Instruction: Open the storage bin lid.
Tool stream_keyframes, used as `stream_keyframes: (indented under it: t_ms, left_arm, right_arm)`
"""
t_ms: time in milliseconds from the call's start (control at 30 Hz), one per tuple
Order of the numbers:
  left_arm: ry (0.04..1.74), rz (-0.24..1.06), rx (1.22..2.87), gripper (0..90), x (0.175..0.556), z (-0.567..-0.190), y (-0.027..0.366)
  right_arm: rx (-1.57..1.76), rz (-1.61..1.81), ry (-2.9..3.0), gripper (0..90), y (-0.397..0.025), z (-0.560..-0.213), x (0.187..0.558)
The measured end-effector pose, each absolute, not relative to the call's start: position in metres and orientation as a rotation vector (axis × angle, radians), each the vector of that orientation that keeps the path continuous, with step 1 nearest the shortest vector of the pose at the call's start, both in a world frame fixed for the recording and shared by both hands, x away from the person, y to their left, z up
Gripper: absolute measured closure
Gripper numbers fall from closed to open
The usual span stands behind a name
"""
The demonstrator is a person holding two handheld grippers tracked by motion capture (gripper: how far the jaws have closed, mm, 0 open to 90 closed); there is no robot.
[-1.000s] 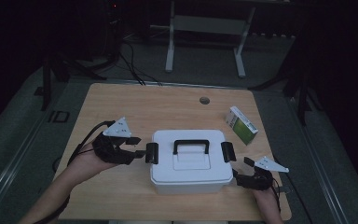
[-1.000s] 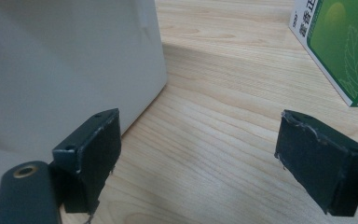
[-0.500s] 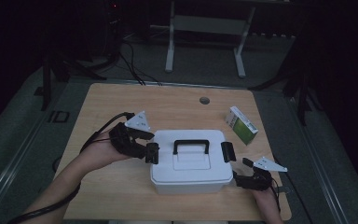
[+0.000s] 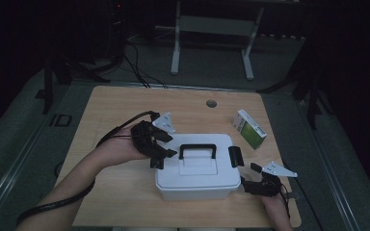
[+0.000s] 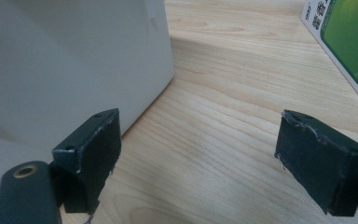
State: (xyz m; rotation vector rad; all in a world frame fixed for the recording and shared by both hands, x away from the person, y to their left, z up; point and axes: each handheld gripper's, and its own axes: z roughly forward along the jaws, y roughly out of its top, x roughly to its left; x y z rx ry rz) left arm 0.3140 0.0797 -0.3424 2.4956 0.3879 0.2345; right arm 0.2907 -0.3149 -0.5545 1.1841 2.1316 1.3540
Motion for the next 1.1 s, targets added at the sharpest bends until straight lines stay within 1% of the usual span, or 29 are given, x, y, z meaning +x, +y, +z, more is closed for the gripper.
stream_keyframes:
  t_ms: [400,733,900,967,1033,1100]
  left_arm:
    - [0.297,0.198,2.578,49.5,0.323,-0.335,0.045]
    - [0.233,0.180,2.688,49.5,0.334,-0.331,0.022]
    - [0.191,0.175,2.774,49.5,0.341,-0.333,0.008]
    - [0.194,0.144,2.792,49.5,0.344,-0.335,0.004]
    - [0.179,0.152,2.830,49.5,0.346,-0.336,-0.001]
    - [0.179,0.130,2.851,49.6,0.348,-0.337,-0.005]
  right_arm:
    - [1.177,1.364,2.151,14.0,-0.315,-0.555,0.291]
    - [1.177,1.372,2.153,13.9,-0.315,-0.554,0.291]
    - [1.175,1.376,2.156,13.9,-0.315,-0.554,0.291]
    - [1.174,1.376,2.157,13.9,-0.315,-0.554,0.291]
    - [1.175,1.379,2.158,13.9,-0.315,-0.554,0.291]
    - [1.171,1.382,2.158,13.9,-0.315,-0.554,0.291]
